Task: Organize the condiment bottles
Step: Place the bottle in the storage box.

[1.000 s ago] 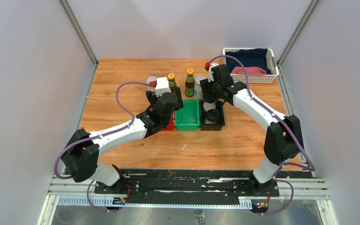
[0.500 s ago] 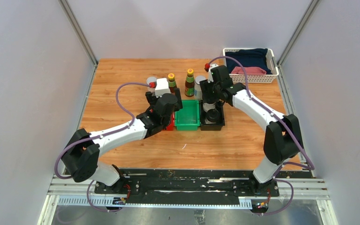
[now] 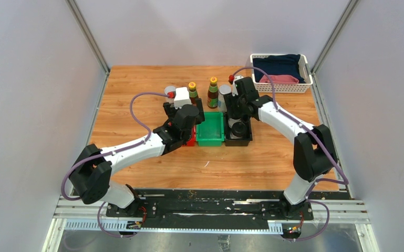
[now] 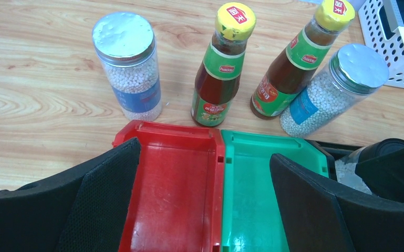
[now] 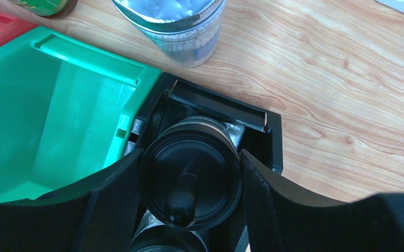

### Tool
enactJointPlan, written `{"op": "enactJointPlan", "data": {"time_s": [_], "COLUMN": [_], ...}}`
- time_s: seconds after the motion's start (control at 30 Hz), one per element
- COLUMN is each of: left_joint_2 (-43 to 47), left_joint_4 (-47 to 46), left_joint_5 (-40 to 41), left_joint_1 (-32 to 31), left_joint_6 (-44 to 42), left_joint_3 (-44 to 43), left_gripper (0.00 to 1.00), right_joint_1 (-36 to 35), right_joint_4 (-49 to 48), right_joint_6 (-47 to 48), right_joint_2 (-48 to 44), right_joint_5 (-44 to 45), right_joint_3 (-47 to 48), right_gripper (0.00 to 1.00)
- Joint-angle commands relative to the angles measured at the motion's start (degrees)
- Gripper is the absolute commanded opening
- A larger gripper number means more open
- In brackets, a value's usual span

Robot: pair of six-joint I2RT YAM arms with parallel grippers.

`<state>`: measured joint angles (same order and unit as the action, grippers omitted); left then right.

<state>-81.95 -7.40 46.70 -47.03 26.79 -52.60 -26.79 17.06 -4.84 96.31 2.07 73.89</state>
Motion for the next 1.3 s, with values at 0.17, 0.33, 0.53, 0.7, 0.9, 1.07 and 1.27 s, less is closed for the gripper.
{"op": "enactJointPlan", "data": {"time_s": [0.17,0.33,0.53,0.7,0.9,1.07,1.27], "left_joint_2": [0.83,0.8,1.12,1.27,1.34,1.22,1.27], "left_joint_4": [-1.56,-1.55,-1.54,-1.56,-1.55,-1.53,-1.48], "left_joint_5": [2.35,2.26,2.26,2.21,2.23,2.17,2.22], "left_joint_1": [-0.44,-0.44,-0.44,-0.44,-0.44,-0.44,-0.44], "left_joint_6": [0.01,0.17,0.28,0.37,0.37,0.33,0.2], "left_joint_3": [1.01,1.18,1.53,1.75,1.8,1.67,1.45], "left_gripper": [1.0,1.0,1.0,1.0,1.0,1.0,1.0], "right_joint_1": [-0.4,-0.22,-0.19,-0.11,-0.11,-0.1,0.02], "right_joint_4": [-3.49,-4.11,-5.62,-6.71,-7.21,-8.52,-9.51], "right_joint_6": [0.71,0.56,0.42,0.11,-0.56,-0.87,-1.31], "right_joint_2": [-0.12,-0.64,-1.28,-1.56,-2.15,-3.13,-3.4], "right_joint_5": [2.65,2.93,3.27,3.95,4.41,5.05,4.72], "right_joint_3": [-2.01,-2.92,-4.34,-5.44,-6.16,-7.08,-7.27], "right_gripper": [0.0,0.0,0.0,0.0,0.0,0.0,0.0]}}
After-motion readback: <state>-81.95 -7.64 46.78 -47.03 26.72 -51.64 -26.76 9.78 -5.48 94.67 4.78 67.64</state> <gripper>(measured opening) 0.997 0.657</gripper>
